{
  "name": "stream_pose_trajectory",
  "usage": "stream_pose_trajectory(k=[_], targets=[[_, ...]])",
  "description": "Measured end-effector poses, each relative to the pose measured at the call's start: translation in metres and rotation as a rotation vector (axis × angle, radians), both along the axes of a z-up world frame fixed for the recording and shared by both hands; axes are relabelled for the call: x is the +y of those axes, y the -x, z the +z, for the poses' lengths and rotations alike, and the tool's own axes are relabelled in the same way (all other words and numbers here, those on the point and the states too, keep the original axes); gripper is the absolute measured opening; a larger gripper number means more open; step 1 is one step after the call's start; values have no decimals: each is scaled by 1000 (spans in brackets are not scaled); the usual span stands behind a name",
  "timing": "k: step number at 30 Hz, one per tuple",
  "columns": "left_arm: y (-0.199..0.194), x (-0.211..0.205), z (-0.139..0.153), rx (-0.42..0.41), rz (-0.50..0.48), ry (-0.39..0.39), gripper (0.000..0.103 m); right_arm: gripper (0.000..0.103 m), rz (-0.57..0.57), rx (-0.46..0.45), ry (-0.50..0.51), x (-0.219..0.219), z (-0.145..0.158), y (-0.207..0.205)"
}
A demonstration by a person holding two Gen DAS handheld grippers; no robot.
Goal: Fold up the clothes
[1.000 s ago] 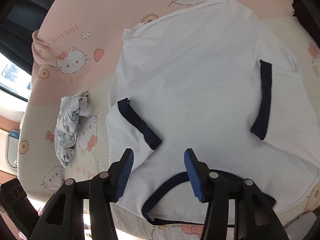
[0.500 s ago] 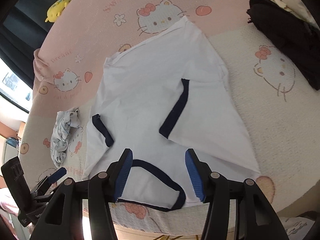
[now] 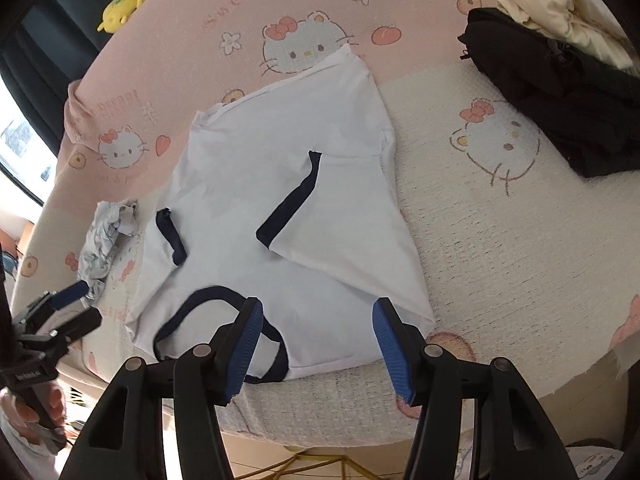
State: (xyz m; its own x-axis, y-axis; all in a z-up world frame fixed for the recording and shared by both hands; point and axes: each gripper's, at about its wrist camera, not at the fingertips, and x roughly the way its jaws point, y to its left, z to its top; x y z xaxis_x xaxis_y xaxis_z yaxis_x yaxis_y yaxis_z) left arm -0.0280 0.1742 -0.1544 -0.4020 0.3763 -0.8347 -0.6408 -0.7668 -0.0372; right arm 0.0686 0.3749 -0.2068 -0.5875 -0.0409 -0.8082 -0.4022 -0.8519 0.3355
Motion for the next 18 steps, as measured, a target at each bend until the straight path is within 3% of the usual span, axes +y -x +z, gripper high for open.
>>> stream_pose_trajectory(k=[5, 8, 10, 14, 18], targets=[[-5, 17, -10, 12, -81, 41, 91, 57, 114, -38, -273, -26, 5, -6], [-13, 20, -16, 49, -135, 117, 91, 57, 190, -59, -446, -44, 7, -10], [-26, 20, -20, 138, -181, 221, 91, 57, 232, -70, -536, -55, 7, -12], [-71, 21, -32, 412, -377, 423, 91, 57, 340, -121, -708, -78, -1, -13], [-97, 21, -68, 590, -537, 630, 91, 57, 441, -153, -883, -101, -13, -12]])
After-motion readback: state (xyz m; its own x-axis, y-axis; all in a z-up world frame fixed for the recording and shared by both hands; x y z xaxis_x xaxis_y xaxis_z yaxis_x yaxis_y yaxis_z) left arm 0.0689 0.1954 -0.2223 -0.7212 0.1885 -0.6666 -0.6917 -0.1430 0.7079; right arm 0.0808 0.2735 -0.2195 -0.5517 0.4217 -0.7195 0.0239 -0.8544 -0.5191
